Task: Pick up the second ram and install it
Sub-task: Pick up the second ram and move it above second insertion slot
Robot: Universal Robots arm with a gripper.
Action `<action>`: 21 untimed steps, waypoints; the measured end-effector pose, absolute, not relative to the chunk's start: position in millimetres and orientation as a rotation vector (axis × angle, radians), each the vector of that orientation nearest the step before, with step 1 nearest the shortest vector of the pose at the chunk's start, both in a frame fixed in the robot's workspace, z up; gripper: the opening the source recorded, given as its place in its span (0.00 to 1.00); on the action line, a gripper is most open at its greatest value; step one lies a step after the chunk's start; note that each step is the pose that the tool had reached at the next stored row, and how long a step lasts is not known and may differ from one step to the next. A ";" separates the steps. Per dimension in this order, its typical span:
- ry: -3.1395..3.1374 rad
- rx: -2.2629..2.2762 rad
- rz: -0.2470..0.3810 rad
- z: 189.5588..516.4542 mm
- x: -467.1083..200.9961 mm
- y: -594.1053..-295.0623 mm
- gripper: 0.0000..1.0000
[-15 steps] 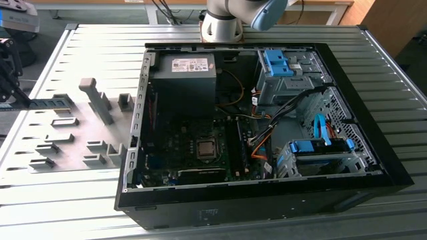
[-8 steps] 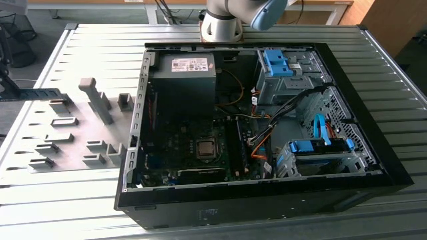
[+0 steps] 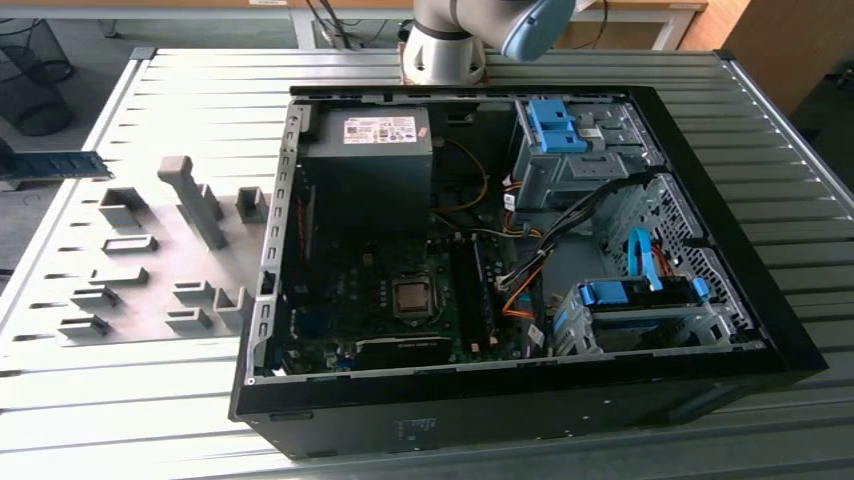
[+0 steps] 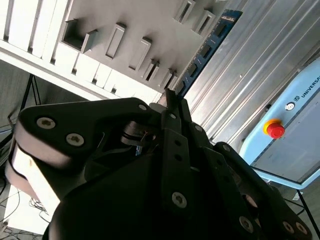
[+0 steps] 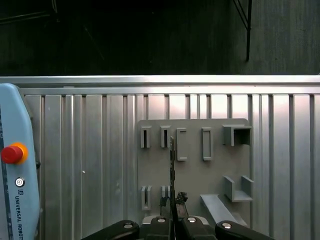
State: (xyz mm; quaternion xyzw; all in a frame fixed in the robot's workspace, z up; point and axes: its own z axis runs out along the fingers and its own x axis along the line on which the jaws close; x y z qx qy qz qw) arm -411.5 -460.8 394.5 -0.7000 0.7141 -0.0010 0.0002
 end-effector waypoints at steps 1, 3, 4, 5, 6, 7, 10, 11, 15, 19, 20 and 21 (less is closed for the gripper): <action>2.243 -2.199 -0.003 397.8 -411.5 -460.8 0.14; 2.243 -2.199 -0.003 405.1 -411.6 -460.8 0.14; 2.243 -2.199 -0.003 408.1 -411.5 -460.8 0.14; 2.243 -2.199 -0.003 409.5 -411.6 -460.8 0.14; 2.243 -2.199 -0.003 409.5 -411.6 -460.8 0.14; 2.243 -2.199 -0.003 409.5 -411.6 -460.8 0.14; 2.243 -2.199 -0.003 409.6 -411.6 -460.8 0.14; 2.243 -2.199 -0.003 409.7 -411.6 -460.8 0.14; 2.243 -2.199 -0.003 409.8 -408.5 -460.8 0.14; 2.243 -2.199 -0.003 409.7 -403.0 -460.8 0.14; 2.243 -2.199 -0.003 409.7 -401.5 -460.8 0.14; 2.243 -2.199 -0.003 409.7 -400.0 -460.8 0.14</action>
